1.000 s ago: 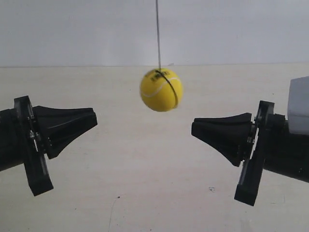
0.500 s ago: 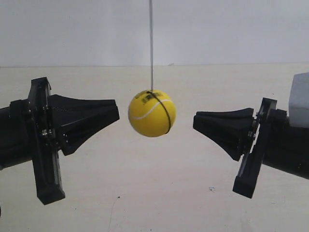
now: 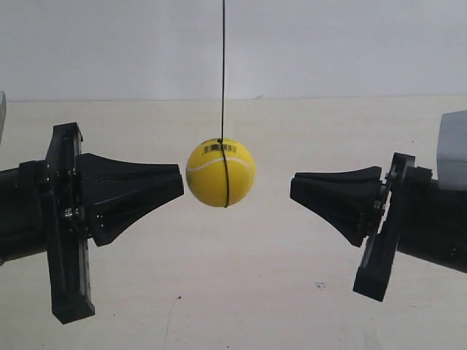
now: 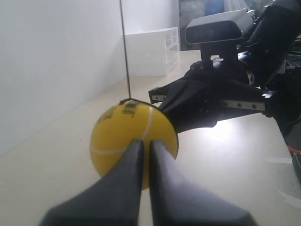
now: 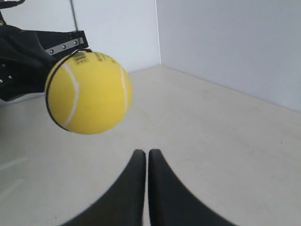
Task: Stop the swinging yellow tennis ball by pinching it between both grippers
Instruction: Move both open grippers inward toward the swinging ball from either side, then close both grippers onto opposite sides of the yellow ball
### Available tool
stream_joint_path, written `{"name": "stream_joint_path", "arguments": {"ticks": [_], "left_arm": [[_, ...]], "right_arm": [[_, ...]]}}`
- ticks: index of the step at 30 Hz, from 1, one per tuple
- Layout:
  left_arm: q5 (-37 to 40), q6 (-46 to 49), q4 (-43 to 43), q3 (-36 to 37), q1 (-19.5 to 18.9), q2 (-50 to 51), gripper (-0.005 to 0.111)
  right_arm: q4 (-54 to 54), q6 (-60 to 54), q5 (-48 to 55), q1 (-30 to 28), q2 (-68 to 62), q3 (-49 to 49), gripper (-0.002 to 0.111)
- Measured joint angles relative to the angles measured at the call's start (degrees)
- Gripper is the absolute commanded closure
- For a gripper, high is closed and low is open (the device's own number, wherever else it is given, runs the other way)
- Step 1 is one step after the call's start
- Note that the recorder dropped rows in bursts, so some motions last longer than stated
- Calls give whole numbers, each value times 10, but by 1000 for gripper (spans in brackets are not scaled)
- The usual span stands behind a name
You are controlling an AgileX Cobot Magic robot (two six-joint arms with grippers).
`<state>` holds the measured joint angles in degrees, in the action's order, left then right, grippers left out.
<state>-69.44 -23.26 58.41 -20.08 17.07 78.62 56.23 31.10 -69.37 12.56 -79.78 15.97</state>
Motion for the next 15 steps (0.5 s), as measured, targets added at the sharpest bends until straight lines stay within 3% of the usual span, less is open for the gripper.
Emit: {"name": "stream_joint_path", "arguments": {"ticks": [6,15], "left_arm": [[0,0,7,0,0,0,102],[0,0,15,-1,0,9,102]], "right_arm": [[2,4,0,4,0,0,108],[6,-33,0,92,3,12,108]]}}
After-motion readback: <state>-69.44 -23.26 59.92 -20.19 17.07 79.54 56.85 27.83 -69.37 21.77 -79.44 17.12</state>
